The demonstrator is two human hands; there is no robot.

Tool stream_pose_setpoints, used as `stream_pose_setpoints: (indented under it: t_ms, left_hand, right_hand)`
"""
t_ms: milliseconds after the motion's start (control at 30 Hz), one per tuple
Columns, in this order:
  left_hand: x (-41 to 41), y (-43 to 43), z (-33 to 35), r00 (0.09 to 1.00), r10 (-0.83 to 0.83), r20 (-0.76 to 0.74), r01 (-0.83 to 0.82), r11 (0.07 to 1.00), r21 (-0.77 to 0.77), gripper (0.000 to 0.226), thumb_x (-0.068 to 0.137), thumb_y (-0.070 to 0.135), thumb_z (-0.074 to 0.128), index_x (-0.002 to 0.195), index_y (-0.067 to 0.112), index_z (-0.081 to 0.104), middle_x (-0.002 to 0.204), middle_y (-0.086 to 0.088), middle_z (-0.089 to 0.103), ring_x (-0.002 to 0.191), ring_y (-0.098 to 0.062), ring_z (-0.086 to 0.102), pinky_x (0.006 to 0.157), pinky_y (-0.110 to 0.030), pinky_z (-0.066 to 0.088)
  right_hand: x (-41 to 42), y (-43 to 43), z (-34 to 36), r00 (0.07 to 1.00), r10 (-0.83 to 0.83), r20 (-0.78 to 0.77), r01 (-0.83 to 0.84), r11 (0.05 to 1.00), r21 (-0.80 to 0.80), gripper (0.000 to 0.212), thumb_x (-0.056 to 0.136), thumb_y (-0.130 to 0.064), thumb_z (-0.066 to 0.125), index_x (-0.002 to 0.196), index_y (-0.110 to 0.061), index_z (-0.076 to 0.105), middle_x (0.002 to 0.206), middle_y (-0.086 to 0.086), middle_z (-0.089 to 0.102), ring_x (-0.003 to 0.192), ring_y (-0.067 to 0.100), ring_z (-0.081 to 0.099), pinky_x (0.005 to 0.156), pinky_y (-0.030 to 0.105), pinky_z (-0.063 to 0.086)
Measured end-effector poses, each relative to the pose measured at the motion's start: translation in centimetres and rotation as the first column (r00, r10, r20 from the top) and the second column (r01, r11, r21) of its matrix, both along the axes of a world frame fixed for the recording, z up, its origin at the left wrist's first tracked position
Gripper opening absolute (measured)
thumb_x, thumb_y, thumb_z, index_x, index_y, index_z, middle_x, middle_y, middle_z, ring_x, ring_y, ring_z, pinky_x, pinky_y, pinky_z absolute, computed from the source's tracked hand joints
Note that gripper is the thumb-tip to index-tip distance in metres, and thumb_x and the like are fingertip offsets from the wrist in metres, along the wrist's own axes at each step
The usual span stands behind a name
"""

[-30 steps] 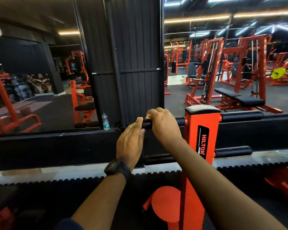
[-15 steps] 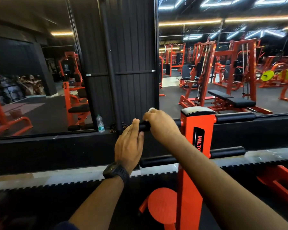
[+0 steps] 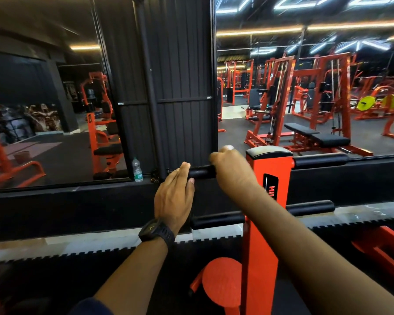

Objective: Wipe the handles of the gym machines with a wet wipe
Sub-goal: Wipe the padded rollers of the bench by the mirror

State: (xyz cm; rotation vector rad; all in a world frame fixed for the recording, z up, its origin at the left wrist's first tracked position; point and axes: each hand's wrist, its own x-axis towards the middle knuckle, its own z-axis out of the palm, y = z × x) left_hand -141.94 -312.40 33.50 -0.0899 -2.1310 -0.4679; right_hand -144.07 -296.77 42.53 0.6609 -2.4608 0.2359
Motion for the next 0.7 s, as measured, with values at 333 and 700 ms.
stream_pose_setpoints:
  t_ms: [333, 700]
  left_hand:
    - [0.2, 0.2, -0.1, 1.000, 0.001, -0.001, -0.001, 0.999, 0.043, 0.047, 0.101, 0.030, 0.044, 0.143, 0.012, 0.052, 0.133, -0.008, 0.064, 0.123, -0.023, 0.060, 0.094, -0.044, 0.056]
    - [0.1, 0.6, -0.3, 1.000, -0.002, -0.016, 0.004, 0.995, 0.103, 0.043, 0.100, 0.022, 0.053, 0.142, 0.013, 0.053, 0.138, -0.008, 0.060, 0.130, -0.025, 0.055, 0.099, -0.046, 0.053]
  right_hand:
    - [-0.1, 1.6, 0.4, 0.980, -0.157, -0.124, 0.158, 0.987, -0.005, 0.029, 0.087, 0.001, 0.062, 0.112, -0.012, 0.064, 0.112, 0.011, 0.064, 0.108, 0.028, 0.053, 0.089, 0.037, 0.049]
    - [-0.3, 0.1, -3.1, 0.988, -0.060, -0.140, 0.040, 0.989, -0.141, 0.028, 0.083, 0.000, 0.071, 0.108, -0.009, 0.062, 0.112, 0.013, 0.051, 0.101, 0.028, 0.052, 0.080, 0.033, 0.051]
